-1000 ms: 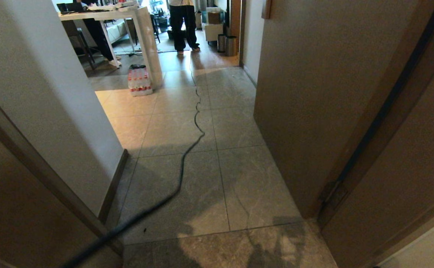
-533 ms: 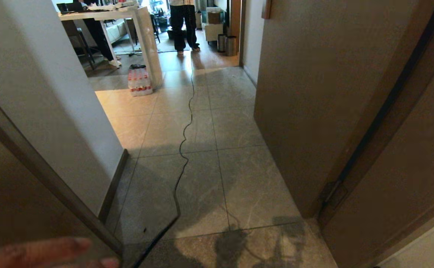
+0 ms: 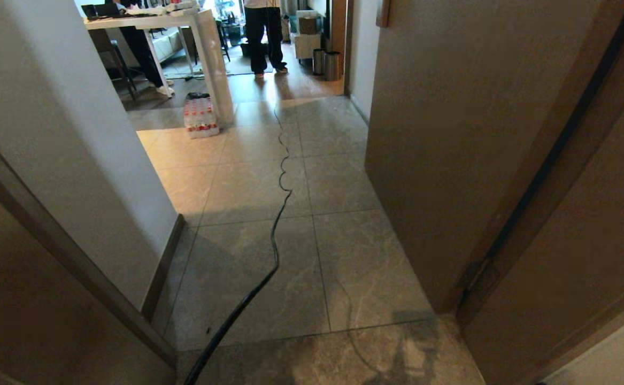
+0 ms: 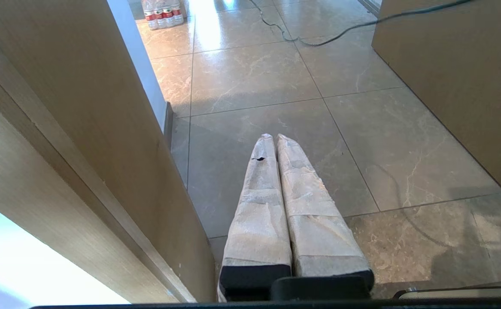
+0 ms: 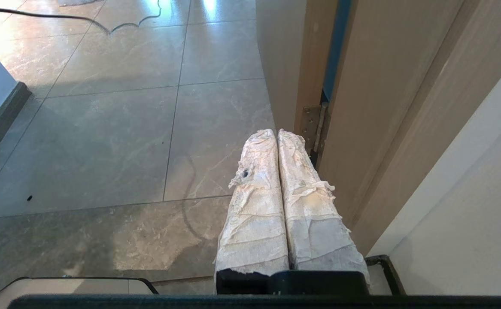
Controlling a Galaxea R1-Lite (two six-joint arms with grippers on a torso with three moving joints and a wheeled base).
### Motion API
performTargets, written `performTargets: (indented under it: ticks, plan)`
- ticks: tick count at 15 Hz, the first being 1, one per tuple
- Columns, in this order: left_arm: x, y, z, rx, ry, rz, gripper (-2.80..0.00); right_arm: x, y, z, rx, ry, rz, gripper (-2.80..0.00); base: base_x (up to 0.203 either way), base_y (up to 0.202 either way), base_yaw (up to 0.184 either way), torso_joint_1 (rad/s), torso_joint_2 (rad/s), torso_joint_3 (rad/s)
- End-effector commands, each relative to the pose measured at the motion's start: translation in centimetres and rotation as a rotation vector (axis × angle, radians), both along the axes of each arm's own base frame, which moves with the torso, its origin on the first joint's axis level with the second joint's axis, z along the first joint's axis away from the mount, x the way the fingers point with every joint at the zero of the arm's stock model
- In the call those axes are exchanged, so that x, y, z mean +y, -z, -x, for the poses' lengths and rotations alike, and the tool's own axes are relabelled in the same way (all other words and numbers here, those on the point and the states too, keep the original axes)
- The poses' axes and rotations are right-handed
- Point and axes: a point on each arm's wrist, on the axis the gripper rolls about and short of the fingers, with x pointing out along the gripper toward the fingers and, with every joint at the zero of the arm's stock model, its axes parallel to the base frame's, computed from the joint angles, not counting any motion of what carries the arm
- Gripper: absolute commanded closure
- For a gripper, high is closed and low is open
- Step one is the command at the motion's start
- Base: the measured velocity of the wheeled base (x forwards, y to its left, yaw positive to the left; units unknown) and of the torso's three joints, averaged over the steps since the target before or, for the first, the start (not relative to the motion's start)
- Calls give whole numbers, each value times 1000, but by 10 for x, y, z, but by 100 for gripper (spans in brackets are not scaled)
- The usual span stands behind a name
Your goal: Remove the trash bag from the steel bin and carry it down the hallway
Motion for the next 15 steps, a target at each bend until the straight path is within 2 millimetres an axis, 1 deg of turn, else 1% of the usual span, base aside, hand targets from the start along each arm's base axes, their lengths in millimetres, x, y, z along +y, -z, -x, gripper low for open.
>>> performTargets:
  ticks: [1, 15]
  plan:
    - [0, 3, -1, 10, 0, 0, 0, 0, 0, 0, 1, 0, 0, 0, 0, 0, 0, 0, 0, 0]
    - [0, 3, -1, 10, 0, 0, 0, 0, 0, 0, 1, 0, 0, 0, 0, 0, 0, 0, 0, 0]
